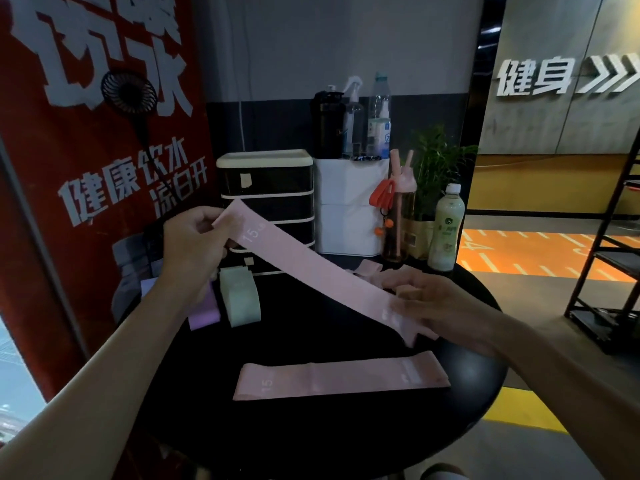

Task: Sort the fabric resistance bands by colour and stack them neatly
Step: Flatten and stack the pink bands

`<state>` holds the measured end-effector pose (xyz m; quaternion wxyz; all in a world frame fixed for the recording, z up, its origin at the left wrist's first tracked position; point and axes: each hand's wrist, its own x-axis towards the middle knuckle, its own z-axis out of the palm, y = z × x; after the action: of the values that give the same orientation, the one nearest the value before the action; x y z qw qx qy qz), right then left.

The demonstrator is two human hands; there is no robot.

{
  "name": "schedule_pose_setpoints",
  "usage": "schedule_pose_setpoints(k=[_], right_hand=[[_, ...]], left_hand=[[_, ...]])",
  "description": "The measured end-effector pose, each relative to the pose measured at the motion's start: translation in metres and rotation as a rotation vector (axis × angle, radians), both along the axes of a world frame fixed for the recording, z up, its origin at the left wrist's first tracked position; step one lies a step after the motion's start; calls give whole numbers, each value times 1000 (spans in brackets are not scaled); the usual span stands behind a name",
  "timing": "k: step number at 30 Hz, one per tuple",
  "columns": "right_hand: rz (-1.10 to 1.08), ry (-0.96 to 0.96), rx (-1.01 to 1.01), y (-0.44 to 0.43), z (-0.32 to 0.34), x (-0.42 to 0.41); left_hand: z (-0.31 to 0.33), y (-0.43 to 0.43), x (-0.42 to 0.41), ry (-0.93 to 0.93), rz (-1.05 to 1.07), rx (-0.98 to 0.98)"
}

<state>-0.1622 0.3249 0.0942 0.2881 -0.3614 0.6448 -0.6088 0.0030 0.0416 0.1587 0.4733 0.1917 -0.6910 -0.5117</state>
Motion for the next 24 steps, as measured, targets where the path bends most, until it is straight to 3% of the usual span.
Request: schedule_pose_setpoints(k=[7, 17, 20, 24], right_hand=[[-238, -80, -7, 17, -28, -1], [-671, 294, 110, 24, -83, 21], [-739, 443, 125, 23, -92, 21], [-773, 470, 116, 23, -97, 19]], left_hand=[[-51, 5, 25, -50, 16, 47], [-147, 14, 47, -286, 27, -175], [-158, 12, 47, -323, 41, -204], [-165, 7, 45, -398, 11, -237]])
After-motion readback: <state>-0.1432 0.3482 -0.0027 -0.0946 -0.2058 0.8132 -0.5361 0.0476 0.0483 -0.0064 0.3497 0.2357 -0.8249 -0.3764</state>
